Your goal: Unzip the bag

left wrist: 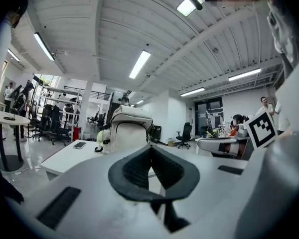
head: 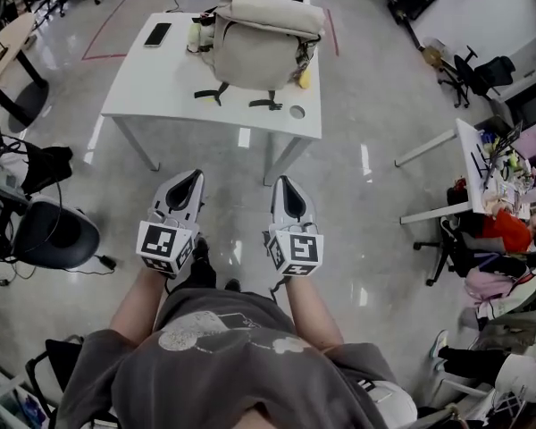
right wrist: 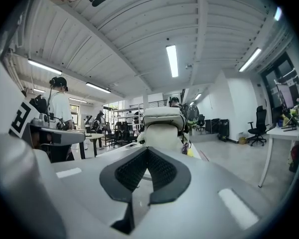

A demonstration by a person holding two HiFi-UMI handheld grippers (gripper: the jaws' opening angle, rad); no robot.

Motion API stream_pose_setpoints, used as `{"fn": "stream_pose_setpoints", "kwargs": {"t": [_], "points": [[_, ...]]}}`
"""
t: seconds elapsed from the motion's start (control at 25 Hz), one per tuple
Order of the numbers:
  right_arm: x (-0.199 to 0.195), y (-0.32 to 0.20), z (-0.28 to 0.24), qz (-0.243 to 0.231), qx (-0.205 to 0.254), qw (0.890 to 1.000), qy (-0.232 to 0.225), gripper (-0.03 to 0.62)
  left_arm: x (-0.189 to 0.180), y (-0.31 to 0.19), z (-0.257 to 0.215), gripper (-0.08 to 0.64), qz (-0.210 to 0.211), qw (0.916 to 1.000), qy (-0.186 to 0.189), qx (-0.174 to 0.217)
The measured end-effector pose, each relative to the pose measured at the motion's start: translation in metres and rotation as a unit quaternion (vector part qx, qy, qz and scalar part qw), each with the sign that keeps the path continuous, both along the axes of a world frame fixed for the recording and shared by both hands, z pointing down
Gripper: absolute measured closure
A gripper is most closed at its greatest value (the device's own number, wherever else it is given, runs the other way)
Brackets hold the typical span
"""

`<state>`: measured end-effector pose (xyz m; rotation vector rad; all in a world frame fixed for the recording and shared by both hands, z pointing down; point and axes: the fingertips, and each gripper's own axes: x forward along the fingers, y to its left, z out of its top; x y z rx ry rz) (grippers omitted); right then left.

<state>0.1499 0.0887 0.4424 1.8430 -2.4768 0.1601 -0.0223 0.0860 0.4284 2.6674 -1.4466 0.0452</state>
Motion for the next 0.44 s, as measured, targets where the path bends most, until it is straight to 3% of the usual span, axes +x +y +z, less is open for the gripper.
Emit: {"fn": "stream_pose_setpoints", "kwargs": {"t": [0.44], "points": [[0.006,0.033,-0.013,-0.008,0.003,1.000,0.004,0.592,0.000,0.037,-0.010,0.554,-0.013,0.9999,-0.002,0.003]]}}
